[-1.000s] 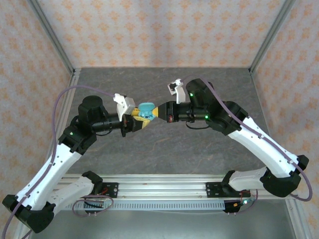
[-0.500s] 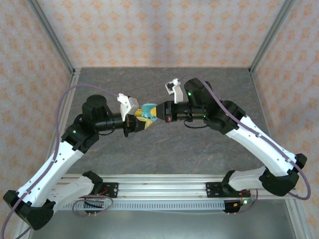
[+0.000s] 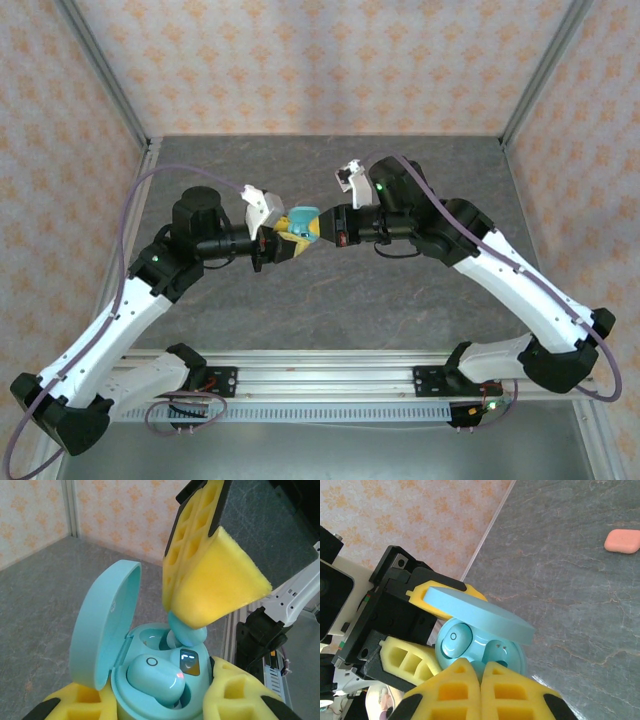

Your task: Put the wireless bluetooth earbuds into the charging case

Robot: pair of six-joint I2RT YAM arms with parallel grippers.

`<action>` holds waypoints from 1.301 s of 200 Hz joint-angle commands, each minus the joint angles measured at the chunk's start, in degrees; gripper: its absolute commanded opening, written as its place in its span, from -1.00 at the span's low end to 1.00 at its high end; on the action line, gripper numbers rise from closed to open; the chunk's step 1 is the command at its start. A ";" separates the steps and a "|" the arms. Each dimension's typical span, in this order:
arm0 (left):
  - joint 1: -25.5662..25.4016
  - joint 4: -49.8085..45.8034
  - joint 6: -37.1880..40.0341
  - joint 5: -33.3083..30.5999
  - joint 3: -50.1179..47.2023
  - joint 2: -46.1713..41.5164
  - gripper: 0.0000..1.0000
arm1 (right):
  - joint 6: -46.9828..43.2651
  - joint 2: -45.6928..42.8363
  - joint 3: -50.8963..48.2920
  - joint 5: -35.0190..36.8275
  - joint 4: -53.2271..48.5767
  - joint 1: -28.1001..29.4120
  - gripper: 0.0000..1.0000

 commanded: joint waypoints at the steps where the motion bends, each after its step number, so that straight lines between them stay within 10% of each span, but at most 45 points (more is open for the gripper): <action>1: -0.83 3.07 1.08 0.14 3.11 -0.62 -0.94 | -0.34 1.67 1.64 0.29 -4.88 0.03 -0.80; 163: -1.42 4.81 -1.38 -2.07 -0.85 -4.63 -0.94 | -0.20 4.81 7.94 -1.42 -6.87 0.12 -0.23; 260: -1.43 5.55 -2.86 -1.75 -1.12 -4.91 -0.92 | -0.28 7.67 19.83 -2.47 -9.39 -6.33 -0.21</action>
